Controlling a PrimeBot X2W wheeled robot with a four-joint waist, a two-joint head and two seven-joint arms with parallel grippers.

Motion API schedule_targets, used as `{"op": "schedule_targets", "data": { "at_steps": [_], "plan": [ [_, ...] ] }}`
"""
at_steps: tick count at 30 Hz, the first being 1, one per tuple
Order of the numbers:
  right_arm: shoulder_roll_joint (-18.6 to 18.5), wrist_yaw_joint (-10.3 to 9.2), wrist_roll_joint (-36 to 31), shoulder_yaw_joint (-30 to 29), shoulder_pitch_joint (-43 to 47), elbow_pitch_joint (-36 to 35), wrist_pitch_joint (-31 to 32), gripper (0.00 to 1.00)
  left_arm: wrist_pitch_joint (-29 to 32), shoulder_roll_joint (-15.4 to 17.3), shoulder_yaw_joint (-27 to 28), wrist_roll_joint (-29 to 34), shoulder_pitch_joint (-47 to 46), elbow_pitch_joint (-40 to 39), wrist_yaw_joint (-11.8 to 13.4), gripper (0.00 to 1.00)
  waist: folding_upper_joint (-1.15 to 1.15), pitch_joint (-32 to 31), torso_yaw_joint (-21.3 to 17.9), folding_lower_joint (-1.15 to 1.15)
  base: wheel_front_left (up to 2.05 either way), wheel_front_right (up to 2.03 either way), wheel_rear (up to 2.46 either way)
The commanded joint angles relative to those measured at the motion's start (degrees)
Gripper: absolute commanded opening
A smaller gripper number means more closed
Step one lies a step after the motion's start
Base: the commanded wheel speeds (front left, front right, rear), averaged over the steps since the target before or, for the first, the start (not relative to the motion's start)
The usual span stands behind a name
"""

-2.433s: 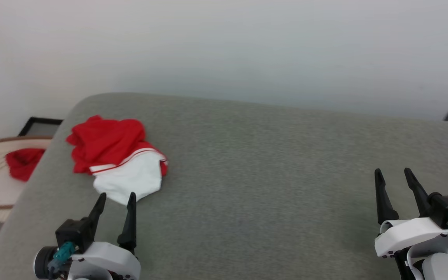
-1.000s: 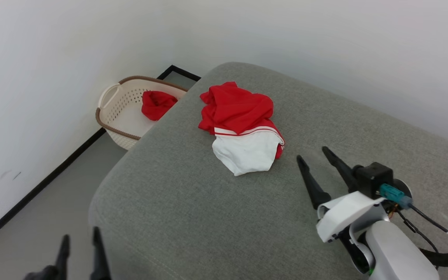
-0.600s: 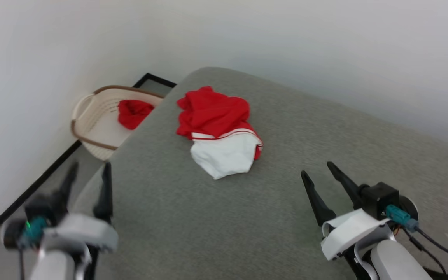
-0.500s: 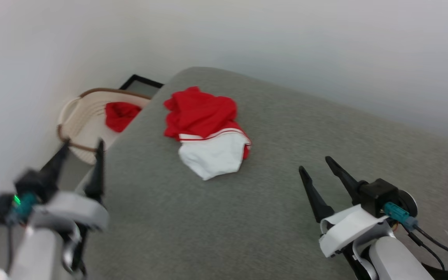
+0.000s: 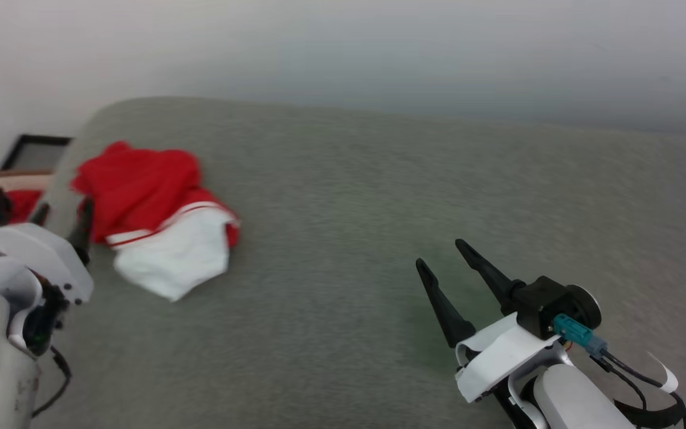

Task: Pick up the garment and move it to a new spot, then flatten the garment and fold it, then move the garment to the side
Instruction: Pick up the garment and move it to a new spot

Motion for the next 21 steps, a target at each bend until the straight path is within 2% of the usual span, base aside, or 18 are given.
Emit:
{"op": "schedule_targets", "data": {
  "at_steps": [1, 4, 11, 16, 21],
  "plan": [
    [0.0, -0.04, -0.2, 0.3, 0.0, -0.4, 0.0, 1.0, 2.1, 0.1, -1.2, -2.6, -0.6, 0.5, -0.1, 1.0, 0.0, 4.9, -10.0, 0.0, 0.0, 0.0, 0.0],
    [-0.5, -0.04, -0.4, 0.8, -1.1, -0.9, 0.0, 1.0, 8.9, 3.2, -5.0, -8.1, -2.3, 2.1, 0.0, 1.0, 0.0, 6.1, -11.1, 0.0, 0.0, 0.0, 0.0],
    [-1.4, -0.04, -1.1, -0.1, -3.5, -2.9, 0.0, 1.0, 19.7, 6.4, -12.2, -14.2, -7.6, 4.9, -0.1, 1.0, 0.0, 12.3, -11.8, 0.0, 0.0, 0.0, 0.0],
    [-1.7, -0.04, -1.6, 0.3, -5.4, -4.0, 0.0, 1.0, 25.4, 5.3, -16.5, -14.1, -10.4, 11.3, 0.0, 1.0, 0.0, 15.6, -12.0, 0.0, 0.0, 0.0, 0.0],
    [-2.2, -0.04, -1.9, -0.1, -6.6, -4.9, 0.0, 1.0, 28.0, 1.9, -19.3, -16.0, -10.3, 15.4, 0.0, 1.0, 0.0, 16.9, -11.6, 0.0, 0.0, 0.0, 0.0]
  ]
}}
